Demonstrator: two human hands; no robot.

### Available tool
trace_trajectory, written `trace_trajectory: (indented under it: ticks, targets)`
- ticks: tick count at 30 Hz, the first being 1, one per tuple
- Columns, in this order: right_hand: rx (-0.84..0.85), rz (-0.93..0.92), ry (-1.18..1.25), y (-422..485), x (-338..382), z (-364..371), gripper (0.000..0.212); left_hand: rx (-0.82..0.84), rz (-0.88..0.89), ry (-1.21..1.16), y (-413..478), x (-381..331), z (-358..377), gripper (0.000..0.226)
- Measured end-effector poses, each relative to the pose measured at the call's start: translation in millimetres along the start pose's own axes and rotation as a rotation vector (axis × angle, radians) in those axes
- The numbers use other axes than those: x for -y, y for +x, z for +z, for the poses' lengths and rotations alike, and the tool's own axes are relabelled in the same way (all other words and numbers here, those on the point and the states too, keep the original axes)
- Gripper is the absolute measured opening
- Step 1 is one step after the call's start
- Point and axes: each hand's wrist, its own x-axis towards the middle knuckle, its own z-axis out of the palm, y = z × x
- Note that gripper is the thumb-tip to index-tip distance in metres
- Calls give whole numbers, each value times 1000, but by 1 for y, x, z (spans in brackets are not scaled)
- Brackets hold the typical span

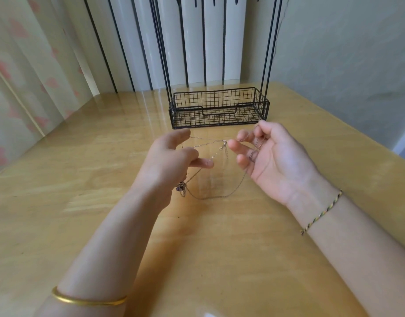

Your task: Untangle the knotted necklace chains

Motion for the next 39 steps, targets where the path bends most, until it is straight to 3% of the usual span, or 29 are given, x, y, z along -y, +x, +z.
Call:
trace_trajectory:
  ticks: [11,18,22,34,39]
  targets:
    - [-102,-71,-4,9,-2,-8,29,170,46,204,-5,-1,5,81]
    - [-133,-51,-36,10,-2,-9,28,265,92,181,-9,-4,7,107]
    - [-96,-27,-50,10,-3,-9,28,271,96,150,-12,-7,9,109]
    - [55,-21,26,5,-3,-2,29,-15,255,536,-5,1,12,101]
    - [71,9,-23,4,-3,0,29,-142,279,620,-3,3,8,78]
